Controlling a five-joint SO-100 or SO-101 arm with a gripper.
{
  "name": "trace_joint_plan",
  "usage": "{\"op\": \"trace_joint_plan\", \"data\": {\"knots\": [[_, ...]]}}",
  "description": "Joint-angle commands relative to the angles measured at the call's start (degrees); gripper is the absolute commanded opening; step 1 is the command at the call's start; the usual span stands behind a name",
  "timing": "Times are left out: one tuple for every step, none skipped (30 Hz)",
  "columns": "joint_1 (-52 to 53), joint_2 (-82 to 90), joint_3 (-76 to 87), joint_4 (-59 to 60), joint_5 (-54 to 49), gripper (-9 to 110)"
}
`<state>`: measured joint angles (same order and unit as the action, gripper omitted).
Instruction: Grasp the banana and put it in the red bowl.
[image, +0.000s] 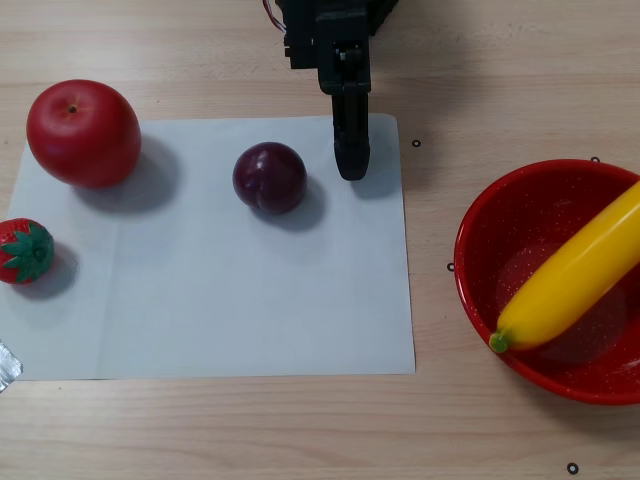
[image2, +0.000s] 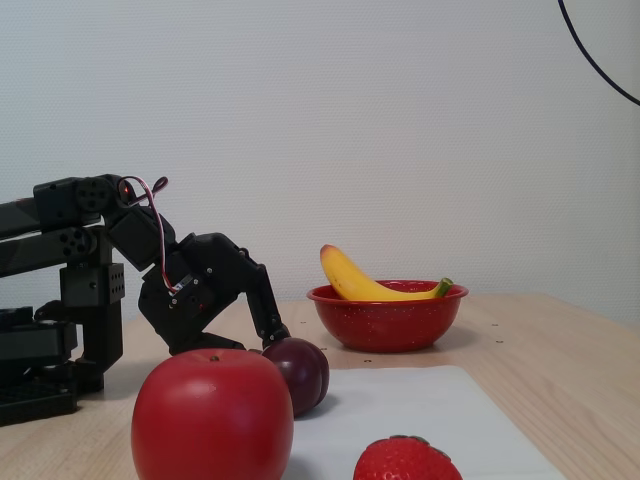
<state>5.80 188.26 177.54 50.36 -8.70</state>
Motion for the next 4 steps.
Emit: {"op": "trace_joint_plan", "data": {"knots": [[-0.62, -0.53, 0.35, 0.97, -0.62, 0], [-0.62, -0.53, 0.35, 0.97, -0.62, 0], [-0.62, -0.53, 0.35, 0.97, -0.62, 0], [-0.62, -0.53, 0.35, 0.97, -0.62, 0]]}}
